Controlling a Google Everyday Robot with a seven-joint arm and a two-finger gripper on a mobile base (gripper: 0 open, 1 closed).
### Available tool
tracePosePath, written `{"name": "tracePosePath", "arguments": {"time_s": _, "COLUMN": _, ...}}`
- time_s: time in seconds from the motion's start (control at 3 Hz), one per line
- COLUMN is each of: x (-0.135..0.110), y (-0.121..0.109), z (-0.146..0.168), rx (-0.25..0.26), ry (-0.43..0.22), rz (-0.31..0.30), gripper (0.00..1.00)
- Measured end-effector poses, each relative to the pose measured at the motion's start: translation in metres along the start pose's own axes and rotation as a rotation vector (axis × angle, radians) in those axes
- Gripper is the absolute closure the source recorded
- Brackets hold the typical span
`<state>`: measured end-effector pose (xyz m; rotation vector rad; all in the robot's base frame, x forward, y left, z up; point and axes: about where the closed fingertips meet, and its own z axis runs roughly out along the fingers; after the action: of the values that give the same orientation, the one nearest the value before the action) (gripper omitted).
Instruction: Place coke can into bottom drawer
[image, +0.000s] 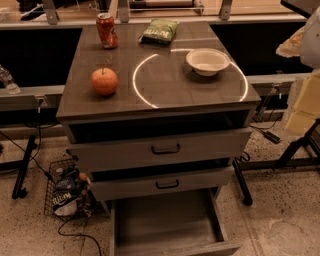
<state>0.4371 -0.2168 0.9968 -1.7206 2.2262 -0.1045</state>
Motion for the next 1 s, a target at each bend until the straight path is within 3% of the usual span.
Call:
{"name": "tracePosePath", "arguments": {"time_s": 0.33, "x": -0.002, "y": -0.004, "z": 0.002, "rx": 0.002, "ry": -0.006, "rz": -0.004, "gripper": 0.0}}
{"name": "tracePosePath", "arguments": {"time_s": 0.67, "x": -0.023, "y": -0.038, "z": 0.02, "rx": 0.013, "ry": -0.053, "rz": -0.036, "gripper": 0.0}}
{"name": "tracePosePath", "arguments": {"time_s": 1.0, "x": -0.076, "y": -0.098, "z": 0.048, "rx": 0.071, "ry": -0.148, "rz": -0.065, "gripper": 0.0}}
